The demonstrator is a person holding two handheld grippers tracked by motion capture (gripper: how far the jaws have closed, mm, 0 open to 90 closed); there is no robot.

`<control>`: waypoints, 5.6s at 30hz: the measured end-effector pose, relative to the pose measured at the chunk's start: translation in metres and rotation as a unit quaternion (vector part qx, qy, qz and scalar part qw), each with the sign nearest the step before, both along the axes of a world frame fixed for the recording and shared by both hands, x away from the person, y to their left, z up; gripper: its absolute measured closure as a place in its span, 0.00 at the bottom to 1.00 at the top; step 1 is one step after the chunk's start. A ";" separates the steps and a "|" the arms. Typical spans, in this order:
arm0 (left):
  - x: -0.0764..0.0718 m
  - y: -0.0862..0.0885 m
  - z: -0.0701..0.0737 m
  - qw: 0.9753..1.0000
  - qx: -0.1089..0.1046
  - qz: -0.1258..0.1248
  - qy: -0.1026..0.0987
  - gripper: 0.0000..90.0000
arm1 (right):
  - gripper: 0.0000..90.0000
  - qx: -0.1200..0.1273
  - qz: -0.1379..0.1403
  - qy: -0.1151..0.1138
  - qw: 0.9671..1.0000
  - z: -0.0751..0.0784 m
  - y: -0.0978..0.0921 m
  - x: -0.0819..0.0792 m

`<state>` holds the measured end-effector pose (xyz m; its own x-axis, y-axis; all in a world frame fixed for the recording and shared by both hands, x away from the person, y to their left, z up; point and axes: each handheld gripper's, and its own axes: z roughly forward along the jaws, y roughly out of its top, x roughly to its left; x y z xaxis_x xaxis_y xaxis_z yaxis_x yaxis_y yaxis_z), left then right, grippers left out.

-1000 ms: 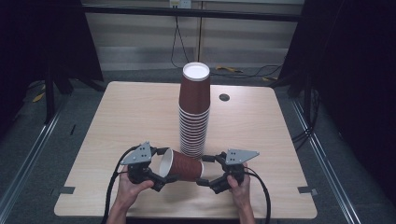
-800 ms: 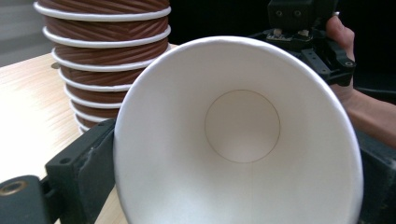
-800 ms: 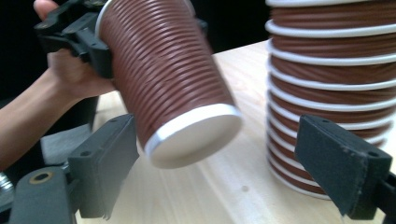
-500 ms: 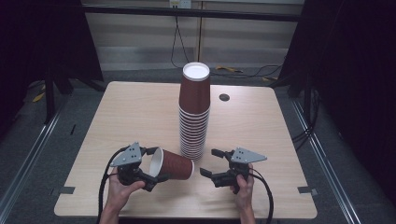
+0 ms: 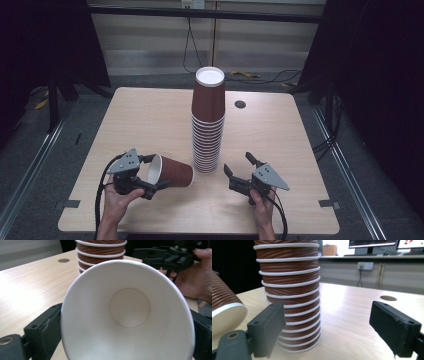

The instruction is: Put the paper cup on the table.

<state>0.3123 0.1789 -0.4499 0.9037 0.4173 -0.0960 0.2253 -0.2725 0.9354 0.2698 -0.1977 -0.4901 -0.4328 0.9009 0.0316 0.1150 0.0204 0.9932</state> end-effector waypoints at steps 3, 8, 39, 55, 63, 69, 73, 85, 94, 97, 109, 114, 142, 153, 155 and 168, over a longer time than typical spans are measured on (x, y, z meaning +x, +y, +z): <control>0.001 0.003 0.001 1.000 0.007 0.008 0.000 0.06 | 0.14 0.000 -0.009 -0.007 1.000 -0.003 -0.001 -0.001; 0.006 0.008 0.001 0.999 0.013 0.029 0.016 0.06 | 0.15 -0.010 -0.010 -0.017 1.000 -0.009 0.002 -0.002; 0.048 0.004 0.046 0.986 0.133 0.092 0.028 0.06 | 0.15 0.002 -0.011 -0.052 0.999 -0.016 0.000 -0.008; 0.080 -0.011 0.054 0.971 0.210 0.092 0.061 0.06 | 0.15 0.002 -0.011 -0.052 0.999 -0.016 0.000 -0.008; 0.092 -0.022 0.057 0.957 0.267 0.078 0.078 0.06 | 0.15 0.001 -0.010 -0.053 0.999 -0.016 0.000 -0.008; 0.104 -0.026 0.056 0.946 0.301 0.080 0.089 0.06 | 0.15 0.001 -0.009 -0.053 0.999 -0.016 0.000 -0.008; 0.111 -0.031 0.054 0.938 0.323 0.076 0.103 0.06 | 0.15 0.001 -0.010 -0.053 0.999 -0.016 0.000 -0.008; 0.120 -0.054 0.047 0.918 0.376 0.050 0.113 0.05 | 0.15 0.002 -0.011 -0.052 0.999 -0.016 0.001 -0.009; 0.130 -0.060 0.040 0.920 0.370 0.057 0.118 0.03 | 0.15 0.002 -0.011 -0.053 0.999 -0.016 0.001 -0.009; 0.130 -0.063 0.038 0.923 0.362 0.058 0.113 0.03 | 0.15 0.002 -0.011 -0.053 0.999 -0.016 0.001 -0.009; 0.130 -0.065 0.026 0.931 0.341 0.054 0.116 0.04 | 0.15 0.002 -0.012 -0.053 0.999 -0.016 0.001 -0.009; 0.129 -0.062 0.021 0.940 0.317 0.050 0.115 0.04 | 0.15 0.001 -0.012 -0.054 0.998 -0.016 0.001 -0.009; 0.112 -0.040 -0.012 0.975 0.202 0.070 0.066 0.13 | 0.15 0.002 -0.013 -0.051 0.999 -0.016 0.000 -0.008; 0.106 -0.031 -0.024 0.978 0.183 0.072 0.076 0.16 | 0.15 0.002 -0.013 -0.051 0.999 -0.016 0.000 -0.008; 0.106 -0.028 -0.028 0.977 0.183 0.070 0.084 0.17 | 0.15 0.002 -0.013 -0.051 0.999 -0.016 0.000 -0.008; 0.091 -0.013 -0.045 0.982 0.127 0.098 0.100 0.17 | 0.15 0.002 -0.013 -0.052 0.999 -0.016 0.000 -0.008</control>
